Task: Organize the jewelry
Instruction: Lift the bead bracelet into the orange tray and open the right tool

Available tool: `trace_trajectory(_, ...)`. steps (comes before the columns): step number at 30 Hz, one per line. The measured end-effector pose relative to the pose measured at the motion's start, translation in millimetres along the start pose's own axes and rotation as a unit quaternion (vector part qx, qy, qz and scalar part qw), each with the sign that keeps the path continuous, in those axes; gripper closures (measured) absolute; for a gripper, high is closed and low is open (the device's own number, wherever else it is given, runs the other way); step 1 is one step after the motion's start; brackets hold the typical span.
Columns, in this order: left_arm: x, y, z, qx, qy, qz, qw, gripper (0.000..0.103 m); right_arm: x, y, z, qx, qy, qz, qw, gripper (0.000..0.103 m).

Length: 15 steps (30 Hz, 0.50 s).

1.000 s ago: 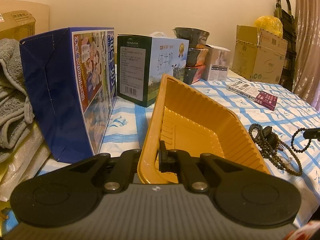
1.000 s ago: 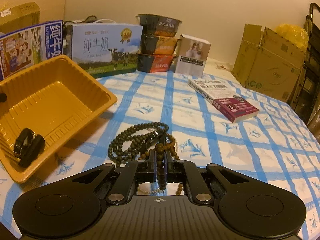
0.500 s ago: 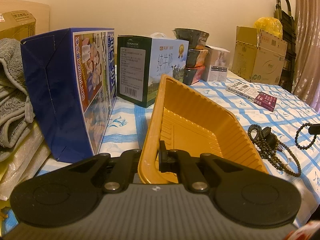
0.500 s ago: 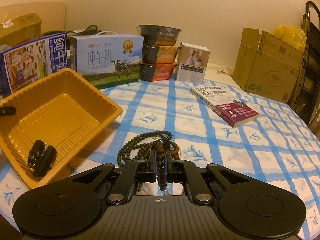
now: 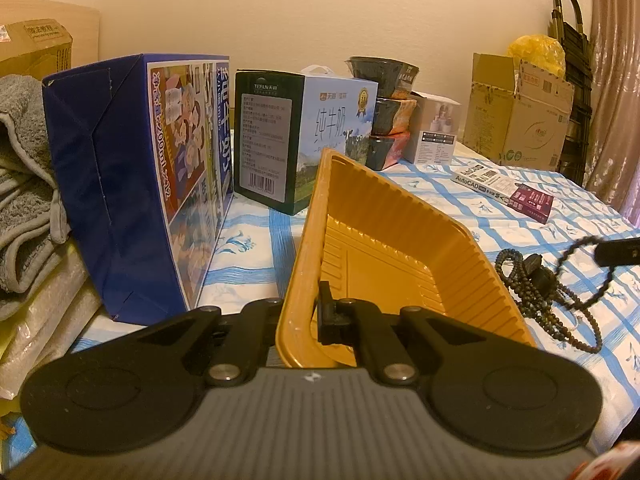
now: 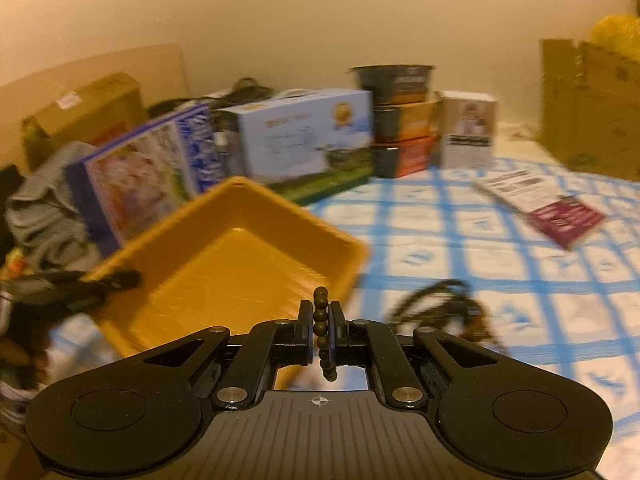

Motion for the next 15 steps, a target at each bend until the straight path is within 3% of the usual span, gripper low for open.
trace_trajectory(11, 1.1, -1.0, -1.4, 0.001, -0.005, -0.001, 1.0000, 0.098, 16.9, 47.8, -80.3, -0.108, 0.065, -0.026, 0.992, 0.096)
trace_trajectory(15, 1.8, -1.6, -2.3, 0.000, -0.007, -0.001, 1.0000, 0.098, 23.1, 64.0, -93.8, -0.122, 0.083, -0.034, 0.989, 0.096)
Point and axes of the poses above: each gripper's, at about its wrist camera, not at the fingertips, and y roughly the way its jaws point, z to its right, x to its underside, the point moved 5 cm from there along y, roughly the way its jaws point, and after that the axes turned 15 degrees about z, right-handed, at the moved point
